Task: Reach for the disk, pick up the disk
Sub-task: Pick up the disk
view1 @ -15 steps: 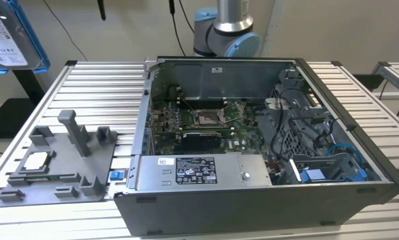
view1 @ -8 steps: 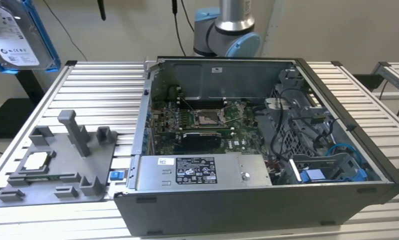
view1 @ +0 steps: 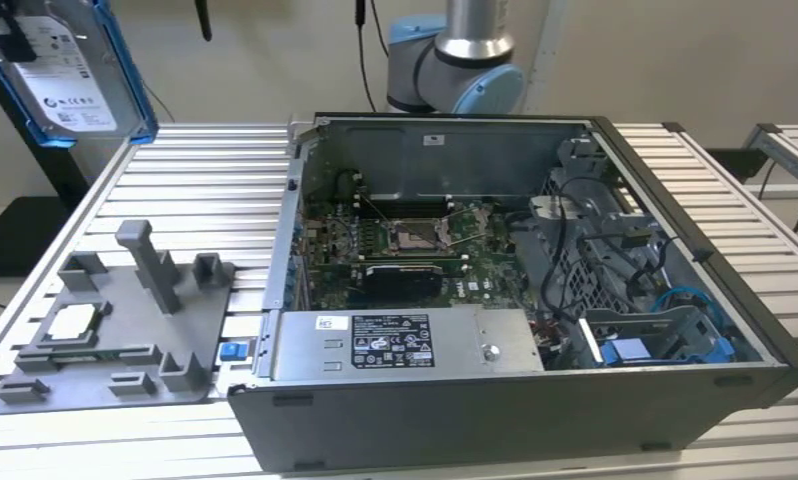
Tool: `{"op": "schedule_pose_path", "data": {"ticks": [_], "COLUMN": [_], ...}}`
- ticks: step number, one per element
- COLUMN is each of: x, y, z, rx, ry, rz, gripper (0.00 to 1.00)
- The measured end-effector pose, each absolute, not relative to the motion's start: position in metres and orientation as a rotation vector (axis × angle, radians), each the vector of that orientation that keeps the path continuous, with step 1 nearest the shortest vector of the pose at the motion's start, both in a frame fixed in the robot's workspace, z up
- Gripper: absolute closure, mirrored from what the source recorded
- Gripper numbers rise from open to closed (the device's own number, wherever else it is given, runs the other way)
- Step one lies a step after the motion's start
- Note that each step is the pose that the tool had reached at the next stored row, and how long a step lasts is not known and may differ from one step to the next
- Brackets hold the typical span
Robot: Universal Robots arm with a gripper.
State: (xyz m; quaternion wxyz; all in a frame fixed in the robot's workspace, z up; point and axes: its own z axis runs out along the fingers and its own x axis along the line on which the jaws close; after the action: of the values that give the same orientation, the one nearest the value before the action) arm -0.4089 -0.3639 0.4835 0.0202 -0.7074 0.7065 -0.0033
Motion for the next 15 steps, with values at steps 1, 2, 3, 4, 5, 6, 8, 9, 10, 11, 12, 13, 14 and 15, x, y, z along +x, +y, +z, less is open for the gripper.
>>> {"op": "schedule_pose_path", "data": {"ticks": [1, 2, 3, 4, 5, 6, 8, 9, 10, 11, 12, 13, 14, 15], "x": [-0.405, -0.401, -0.397, -0.393, -0.389, -0.385, -0.376, -0.372, -0.367, -0.363, -0.358, -0.354, -0.349, -0.345], "y": [-0.364, -0.364, -0.364, -0.364, -0.364, -0.364, -0.364, -0.364, -0.364, -0.364, -0.364, -0.364, -0.364, -0.364], "z": [0.484, 0.484, 0.484, 0.484, 0.484, 0.484, 0.484, 0.484, 0.484, 0.484, 0.484, 0.484, 0.484, 0.484], "rx": [-2.194, -2.194, -2.194, -2.194, -2.195, -2.195, -2.195, -2.195, -2.195, -2.195, -2.195, -2.195, -2.195, -2.195], "ry": [2.192, 2.192, 2.192, 2.192, 2.192, 2.192, 2.192, 2.192, 2.192, 2.192, 2.192, 2.193, 2.193, 2.193], "rz": [-0.01, -0.01, -0.01, -0.01, -0.009, -0.009, -0.009, -0.009, -0.009, -0.008, -0.008, -0.008, -0.008, -0.008], "gripper": [1.0, 1.0, 1.0, 1.0, 1.0, 1.0, 1.0, 1.0, 1.0, 1.0, 1.0, 1.0, 1.0, 1.0]}}
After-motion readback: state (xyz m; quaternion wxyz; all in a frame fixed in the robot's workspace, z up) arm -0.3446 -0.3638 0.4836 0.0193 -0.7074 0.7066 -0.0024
